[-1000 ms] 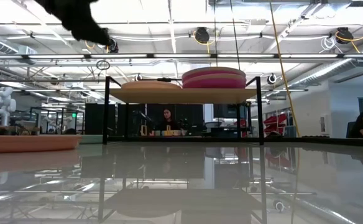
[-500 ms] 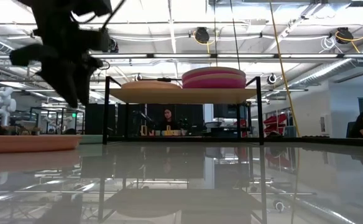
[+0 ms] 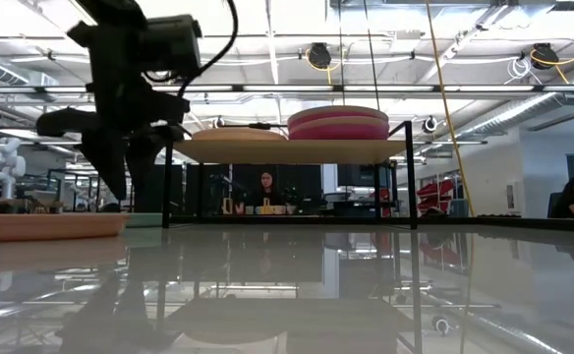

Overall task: Place and stack plates onto a shelf
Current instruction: Stack the brown plate on the light orange plate on the shelf

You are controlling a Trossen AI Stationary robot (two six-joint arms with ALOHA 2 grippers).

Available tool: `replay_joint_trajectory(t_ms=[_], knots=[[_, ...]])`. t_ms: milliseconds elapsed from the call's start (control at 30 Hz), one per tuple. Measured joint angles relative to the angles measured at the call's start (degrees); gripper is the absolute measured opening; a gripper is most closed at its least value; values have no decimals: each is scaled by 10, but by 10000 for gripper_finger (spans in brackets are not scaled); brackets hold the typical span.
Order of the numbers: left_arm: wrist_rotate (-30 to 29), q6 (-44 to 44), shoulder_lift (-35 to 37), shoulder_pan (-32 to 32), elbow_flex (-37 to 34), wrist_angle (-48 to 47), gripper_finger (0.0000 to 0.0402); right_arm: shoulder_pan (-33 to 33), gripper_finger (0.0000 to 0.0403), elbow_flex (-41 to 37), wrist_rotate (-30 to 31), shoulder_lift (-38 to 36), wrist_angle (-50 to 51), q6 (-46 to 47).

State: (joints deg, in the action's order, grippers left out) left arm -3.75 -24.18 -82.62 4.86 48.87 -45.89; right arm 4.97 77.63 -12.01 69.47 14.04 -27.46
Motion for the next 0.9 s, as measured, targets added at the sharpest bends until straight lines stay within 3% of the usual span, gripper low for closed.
replay_joint_trajectory(t_ms=[200, 633, 733, 900], knots=[[23, -58, -18, 33, 1, -3, 170, 0, 134, -23, 0, 0, -13, 0], [29, -77, -96, 37, 1, 13, 165, 0, 134, -23, 0, -1, -14, 6], [38, -77, -100, 38, 1, 13, 131, 0, 134, -23, 0, -1, -14, 12], [61, -62, -96, 46, 1, 16, 37, 0, 134, -23, 0, -1, -14, 13]])
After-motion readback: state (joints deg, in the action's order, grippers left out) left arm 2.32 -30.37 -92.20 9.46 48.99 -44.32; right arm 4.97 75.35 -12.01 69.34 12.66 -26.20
